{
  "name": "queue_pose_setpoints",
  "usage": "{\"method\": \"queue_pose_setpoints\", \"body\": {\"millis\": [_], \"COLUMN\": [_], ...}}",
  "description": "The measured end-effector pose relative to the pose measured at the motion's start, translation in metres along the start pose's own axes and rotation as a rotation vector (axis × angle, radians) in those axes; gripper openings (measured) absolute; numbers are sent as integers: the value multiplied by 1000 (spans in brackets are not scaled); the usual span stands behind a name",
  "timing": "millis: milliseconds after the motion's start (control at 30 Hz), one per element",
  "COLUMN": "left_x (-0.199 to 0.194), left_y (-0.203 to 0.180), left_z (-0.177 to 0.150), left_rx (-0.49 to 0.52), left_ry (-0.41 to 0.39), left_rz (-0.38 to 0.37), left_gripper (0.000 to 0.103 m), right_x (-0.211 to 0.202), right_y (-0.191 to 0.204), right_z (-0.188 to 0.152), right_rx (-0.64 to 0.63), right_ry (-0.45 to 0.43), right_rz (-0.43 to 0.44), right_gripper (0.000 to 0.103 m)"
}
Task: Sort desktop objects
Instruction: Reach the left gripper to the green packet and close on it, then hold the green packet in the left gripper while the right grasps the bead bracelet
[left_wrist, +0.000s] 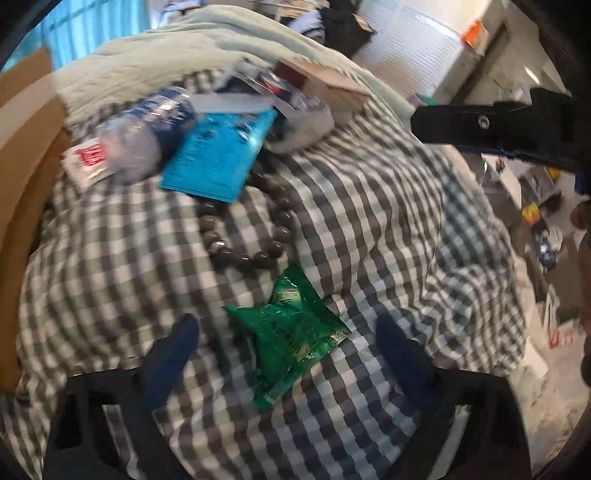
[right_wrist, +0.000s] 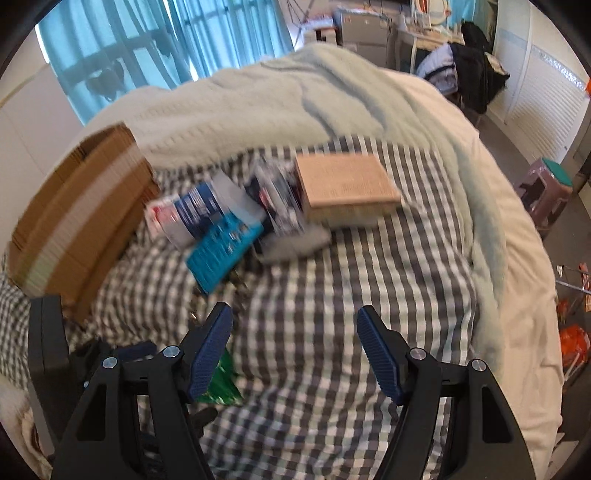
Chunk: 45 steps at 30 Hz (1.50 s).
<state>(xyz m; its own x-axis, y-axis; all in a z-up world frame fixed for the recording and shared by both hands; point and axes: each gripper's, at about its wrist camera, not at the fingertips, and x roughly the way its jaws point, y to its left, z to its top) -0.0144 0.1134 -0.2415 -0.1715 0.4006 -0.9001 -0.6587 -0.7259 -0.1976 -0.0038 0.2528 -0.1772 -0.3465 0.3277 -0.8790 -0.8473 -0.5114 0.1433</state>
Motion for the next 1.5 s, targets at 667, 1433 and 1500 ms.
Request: {"method": "queue_pose_setpoints", "body": {"millis": [667, 1433, 1500], "left_x": [-45, -39, -38], "left_y": [115, 120, 120], "left_z": [35, 31, 31], "left_rx": [-300, -274, -277], "left_ry": [-153, -135, -133], "left_rz": [108, 137, 138], "left_gripper": [38, 38, 38], "right_x": [55, 75, 61], "right_y": [28, 39, 30], "right_z": [7, 4, 5], "right_rx": [6, -77, -51], "right_ry": [93, 32, -5], "right_rz": [95, 20, 19], "right_gripper": [70, 11, 11]}}
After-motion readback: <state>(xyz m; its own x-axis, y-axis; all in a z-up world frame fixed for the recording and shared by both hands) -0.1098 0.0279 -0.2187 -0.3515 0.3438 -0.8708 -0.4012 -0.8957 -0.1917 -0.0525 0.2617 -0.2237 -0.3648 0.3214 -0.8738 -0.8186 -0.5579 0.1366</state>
